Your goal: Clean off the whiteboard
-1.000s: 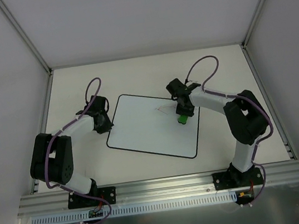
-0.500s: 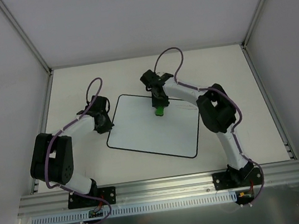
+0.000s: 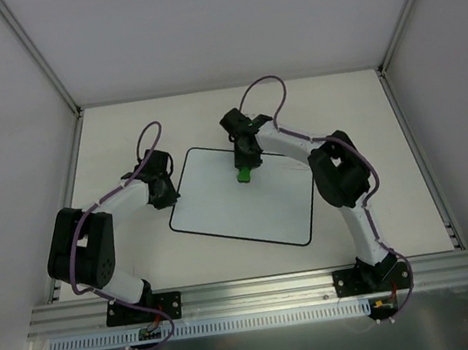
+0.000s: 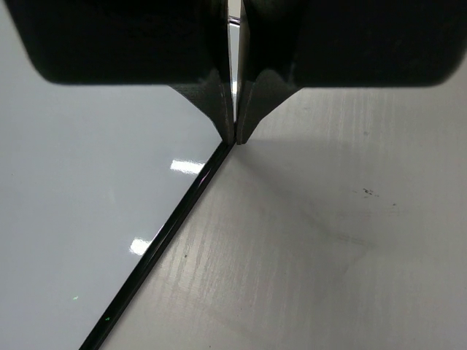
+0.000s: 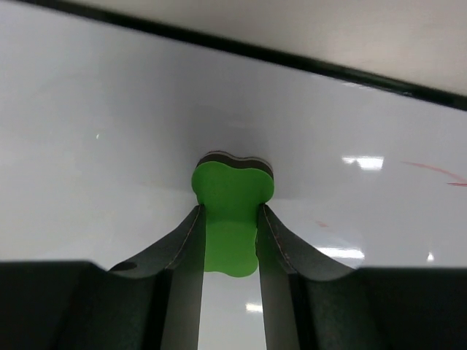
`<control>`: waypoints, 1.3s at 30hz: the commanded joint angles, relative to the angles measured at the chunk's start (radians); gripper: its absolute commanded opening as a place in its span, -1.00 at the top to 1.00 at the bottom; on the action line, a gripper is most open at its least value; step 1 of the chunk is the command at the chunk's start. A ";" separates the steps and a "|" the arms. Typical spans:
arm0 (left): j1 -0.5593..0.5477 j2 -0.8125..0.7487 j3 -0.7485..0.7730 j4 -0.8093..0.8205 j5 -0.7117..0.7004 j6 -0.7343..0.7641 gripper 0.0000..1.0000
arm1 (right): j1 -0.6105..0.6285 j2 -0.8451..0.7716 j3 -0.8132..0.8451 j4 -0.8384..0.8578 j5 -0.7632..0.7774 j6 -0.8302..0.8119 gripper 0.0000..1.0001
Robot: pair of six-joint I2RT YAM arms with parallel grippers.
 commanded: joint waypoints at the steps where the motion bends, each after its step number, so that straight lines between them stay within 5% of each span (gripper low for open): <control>1: -0.018 0.050 -0.034 -0.090 0.046 0.000 1.00 | -0.156 -0.058 -0.170 -0.117 0.076 0.020 0.99; 13: -0.018 0.048 -0.036 -0.090 0.044 -0.001 1.00 | -0.363 -0.288 -0.468 -0.042 0.068 0.092 0.99; 25: -0.018 0.047 -0.036 -0.090 0.047 -0.003 1.00 | -0.020 -0.072 -0.197 -0.019 -0.059 0.080 0.99; 30: -0.018 0.045 -0.037 -0.090 0.044 -0.005 1.00 | -0.003 -0.046 -0.159 -0.032 -0.045 0.115 0.99; 39: -0.018 0.047 -0.034 -0.090 0.046 -0.005 1.00 | -0.185 -0.291 -0.516 -0.029 0.102 0.201 0.99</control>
